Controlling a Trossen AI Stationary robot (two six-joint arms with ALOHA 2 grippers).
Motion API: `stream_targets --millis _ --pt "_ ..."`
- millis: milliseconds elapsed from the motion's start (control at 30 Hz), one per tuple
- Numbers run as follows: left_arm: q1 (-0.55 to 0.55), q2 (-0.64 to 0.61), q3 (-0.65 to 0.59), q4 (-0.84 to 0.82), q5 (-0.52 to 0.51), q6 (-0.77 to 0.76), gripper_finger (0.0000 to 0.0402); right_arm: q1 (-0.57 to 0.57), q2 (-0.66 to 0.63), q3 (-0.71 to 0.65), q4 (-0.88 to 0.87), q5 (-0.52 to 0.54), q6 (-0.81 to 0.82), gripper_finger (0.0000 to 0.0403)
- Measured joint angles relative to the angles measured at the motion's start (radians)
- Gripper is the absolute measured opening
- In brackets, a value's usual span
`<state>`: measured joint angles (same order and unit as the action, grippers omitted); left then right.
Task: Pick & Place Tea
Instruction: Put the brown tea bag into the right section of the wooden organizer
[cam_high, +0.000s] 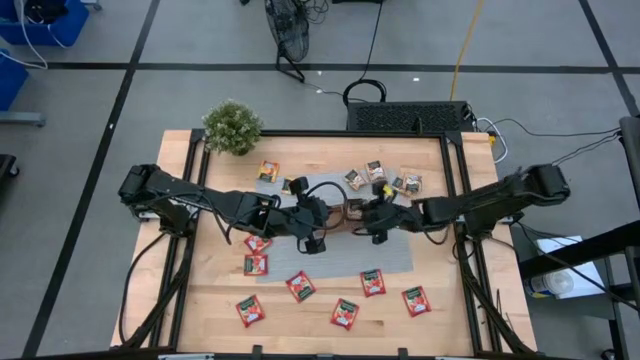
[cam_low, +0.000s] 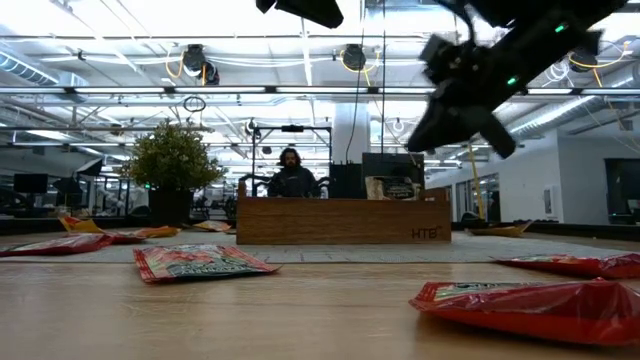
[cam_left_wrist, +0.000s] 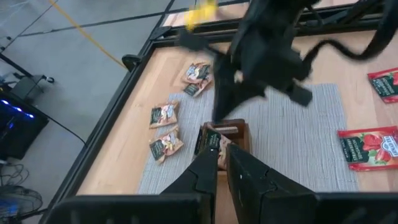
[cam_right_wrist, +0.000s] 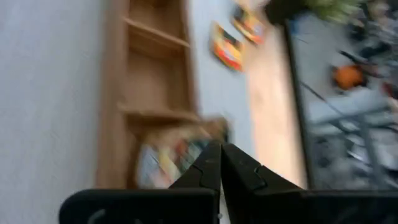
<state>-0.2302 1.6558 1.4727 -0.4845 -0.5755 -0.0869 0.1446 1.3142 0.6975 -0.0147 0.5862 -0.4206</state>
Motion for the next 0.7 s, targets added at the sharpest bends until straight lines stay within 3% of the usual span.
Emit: stream_targets --millis 100,167,300,467,700 --pt "0.000 0.000 0.000 0.010 0.000 0.000 0.0042 0.039 -0.099 0.000 -0.180 0.172 0.144 0.0000" --pt "0.000 0.000 0.000 0.025 0.000 0.006 0.0042 0.041 -0.167 0.000 -0.292 0.222 0.273 0.0005" --pt "0.000 0.000 0.000 0.045 0.000 0.002 0.0042 0.010 -0.285 -0.061 -0.394 0.197 0.423 0.0040" --pt "0.000 0.000 0.000 0.082 0.000 -0.001 0.0042 -0.094 -0.398 -0.193 -0.411 0.216 0.522 0.0116" --pt "0.000 0.000 0.000 0.109 0.000 0.000 0.0042 -0.298 -0.426 -0.250 -0.487 0.122 0.664 0.0186"
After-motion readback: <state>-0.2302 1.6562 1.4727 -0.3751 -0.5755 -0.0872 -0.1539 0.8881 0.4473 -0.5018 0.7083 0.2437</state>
